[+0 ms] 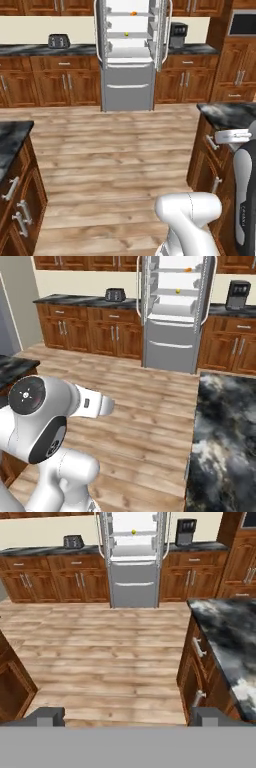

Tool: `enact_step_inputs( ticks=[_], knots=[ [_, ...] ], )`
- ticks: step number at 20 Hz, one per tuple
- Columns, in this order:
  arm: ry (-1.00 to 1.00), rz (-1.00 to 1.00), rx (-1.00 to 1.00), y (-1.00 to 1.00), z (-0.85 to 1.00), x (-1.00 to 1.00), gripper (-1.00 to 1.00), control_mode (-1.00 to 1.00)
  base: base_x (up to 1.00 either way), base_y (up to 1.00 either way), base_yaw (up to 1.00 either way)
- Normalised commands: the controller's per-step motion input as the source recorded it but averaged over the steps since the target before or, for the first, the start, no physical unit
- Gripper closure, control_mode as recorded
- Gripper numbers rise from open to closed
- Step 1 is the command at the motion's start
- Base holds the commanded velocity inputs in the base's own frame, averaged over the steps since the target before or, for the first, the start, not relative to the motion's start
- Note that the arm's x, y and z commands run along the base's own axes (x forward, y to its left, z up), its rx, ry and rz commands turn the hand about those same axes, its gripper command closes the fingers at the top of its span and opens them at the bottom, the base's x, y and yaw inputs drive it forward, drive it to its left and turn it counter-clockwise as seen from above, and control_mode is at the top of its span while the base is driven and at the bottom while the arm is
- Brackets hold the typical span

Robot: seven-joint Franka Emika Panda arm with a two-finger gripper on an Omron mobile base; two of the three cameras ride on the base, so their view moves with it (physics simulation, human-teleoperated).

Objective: Take the cheese, chicken drumstick, and lemon from the fridge and place them on the plate on the dining counter to create an appetizer plate.

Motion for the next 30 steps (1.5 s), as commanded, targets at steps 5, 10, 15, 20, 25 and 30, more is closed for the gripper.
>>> enact_step_inputs(
  ticks=[5,10,15,20,25,30],
  knots=[
    [0.00,0.00,0.00,0.00,0.00,0.00,-1.00,1.00,1.00,-0.04,-0.03],
    [0.00,0.00,0.00,0.00,0.00,0.00,-1.00,1.00,1.00,0.00,-0.05],
    [0.00,0.00,0.00,0.00,0.00,0.00,-1.00,1.00,1.00,0.00,-0.06],
    [0.00,0.00,0.00,0.00,0.00,0.00,-1.00,1.00,1.00,0.00,-0.06],
    [0.00,0.00,0.00,0.00,0.00,0.00,-1.00,1.00,1.00,0.00,-0.06],
    [0.00,0.00,0.00,0.00,0.00,0.00,-1.00,1.00,1.00,0.01,-0.08]
  ],
)
